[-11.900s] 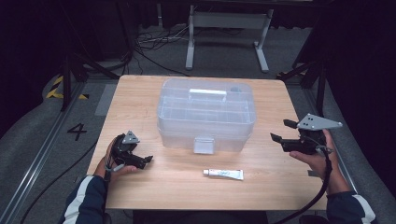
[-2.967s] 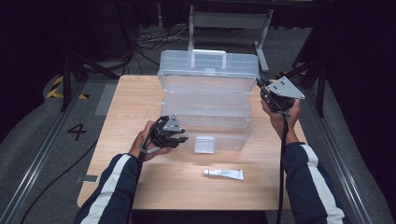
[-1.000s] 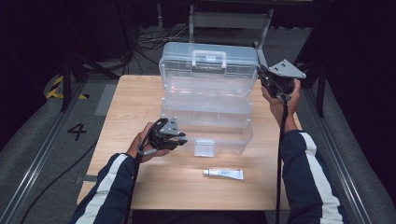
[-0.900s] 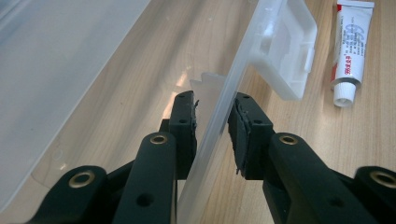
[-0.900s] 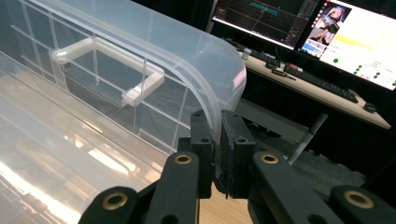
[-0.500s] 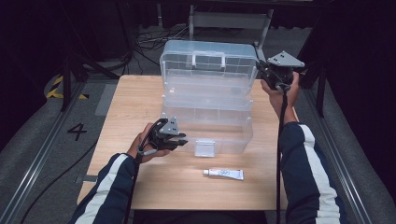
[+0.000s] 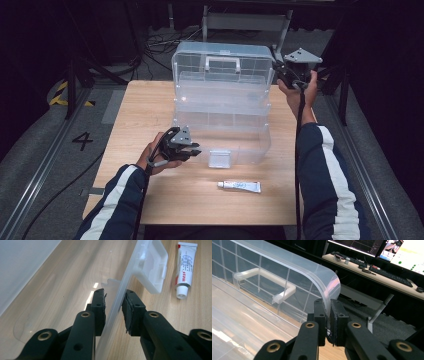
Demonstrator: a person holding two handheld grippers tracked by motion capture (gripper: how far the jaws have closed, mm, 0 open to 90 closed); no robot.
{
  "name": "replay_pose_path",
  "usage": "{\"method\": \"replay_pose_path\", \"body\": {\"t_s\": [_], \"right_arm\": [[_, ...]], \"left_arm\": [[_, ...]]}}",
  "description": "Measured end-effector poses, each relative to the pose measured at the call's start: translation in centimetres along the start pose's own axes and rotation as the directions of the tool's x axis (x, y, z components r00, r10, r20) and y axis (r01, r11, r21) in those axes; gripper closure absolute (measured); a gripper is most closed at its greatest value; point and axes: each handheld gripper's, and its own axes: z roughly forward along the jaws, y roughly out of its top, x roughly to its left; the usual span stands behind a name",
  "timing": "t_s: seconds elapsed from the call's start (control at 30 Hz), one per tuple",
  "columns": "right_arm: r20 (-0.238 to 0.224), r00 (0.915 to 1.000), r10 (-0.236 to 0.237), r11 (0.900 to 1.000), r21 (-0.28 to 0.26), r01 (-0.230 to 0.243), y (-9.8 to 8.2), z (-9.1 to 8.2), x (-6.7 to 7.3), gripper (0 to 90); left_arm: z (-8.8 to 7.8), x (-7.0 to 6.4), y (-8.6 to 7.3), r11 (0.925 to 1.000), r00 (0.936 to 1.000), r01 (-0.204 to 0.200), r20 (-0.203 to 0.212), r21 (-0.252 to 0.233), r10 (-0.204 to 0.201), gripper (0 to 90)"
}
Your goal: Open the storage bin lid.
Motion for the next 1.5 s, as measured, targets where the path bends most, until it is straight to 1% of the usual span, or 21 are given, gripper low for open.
{"method": "replay_pose_path", "body": {"t_s": [0.07,0.33,0.4,0.5,0.57,0.63,0.67,0.73,0.77,0.93,0.97,1.07,1.2,1.27,1.5], "right_arm": [[-0.004,1.0000,0.003,1.000,0.003,-0.003,0.1,0.4,-0.1,84.6],[-0.022,0.9997,0.013,1.000,0.022,-0.012,0.5,2.2,-0.7,84.3],[-0.028,0.9992,0.026,0.999,0.030,-0.025,0.6,2.7,-1.0,84.3],[-0.032,0.9990,0.031,0.999,0.043,-0.030,0.6,3.7,-1.3,84.1],[-0.034,0.9988,0.035,0.998,0.048,-0.033,0.6,3.9,-1.4,84.1],[-0.038,0.9983,0.044,0.997,0.069,-0.041,0.8,4.8,-1.7,84.1],[-0.038,0.9983,0.044,0.997,0.069,-0.041,0.8,4.8,-1.7,84.1],[-0.032,0.9988,0.037,0.996,0.079,-0.035,0.8,5.4,-1.8,84.0],[-0.034,0.9983,0.047,0.995,0.086,-0.044,0.8,5.7,-1.9,84.0],[-0.029,0.9981,0.054,0.993,0.108,-0.051,0.8,7.0,-2.1,84.1],[-0.029,0.9981,0.054,0.993,0.108,-0.051,0.8,7.0,-2.1,84.1],[-0.032,0.9971,0.069,0.991,0.121,-0.064,0.7,7.7,-2.3,84.2],[-0.031,0.9969,0.073,0.989,0.132,-0.068,0.7,8.3,-2.4,84.2],[-0.029,0.9973,0.068,0.989,0.136,-0.063,0.8,8.7,-2.3,84.3],[-0.027,0.9961,0.083,0.984,0.159,-0.078,0.6,9.9,-2.5,84.3]], "left_arm": [[0.0,0.0,0.0,1.0000,1.0000,0.000,-0.009,-0.001,0.000,73.1],[0.0,-0.1,0.1,1.0000,1.0000,0.001,-0.009,0.005,-0.001,73.5],[0.0,-0.1,0.1,1.0000,1.0000,0.001,-0.010,0.005,-0.001,73.6],[0.0,-0.1,0.1,1.0000,1.0000,0.000,-0.009,0.005,0.000,73.5],[0.0,-0.1,0.1,1.0000,0.9999,-0.001,-0.011,0.006,0.001,73.5],[0.0,-0.1,0.1,1.0000,1.0000,0.000,-0.010,0.007,0.000,73.5],[0.0,-0.1,0.1,1.0000,0.9999,-0.002,-0.010,0.006,0.002,73.5],[0.0,-0.1,0.1,1.0000,0.9999,0.000,-0.011,0.005,0.000,73.6],[0.0,-0.1,0.1,1.0000,0.9999,0.001,-0.011,0.006,-0.001,73.5],[0.0,-0.1,0.1,1.0000,0.9999,0.002,-0.013,0.006,-0.002,73.5],[0.0,-0.1,0.1,1.0000,0.9999,0.001,-0.013,0.005,-0.001,73.5],[0.0,-0.1,0.1,1.0000,0.9999,0.002,-0.013,0.006,-0.002,73.5],[0.1,-0.2,0.1,1.0000,0.9998,0.002,-0.018,0.003,-0.002,73.5],[0.1,-0.2,0.1,1.0000,0.9998,0.002,-0.021,0.004,-0.002,73.6],[0.1,-0.2,0.1,1.0000,0.9998,0.001,-0.022,0.001,-0.001,73.7]]}}
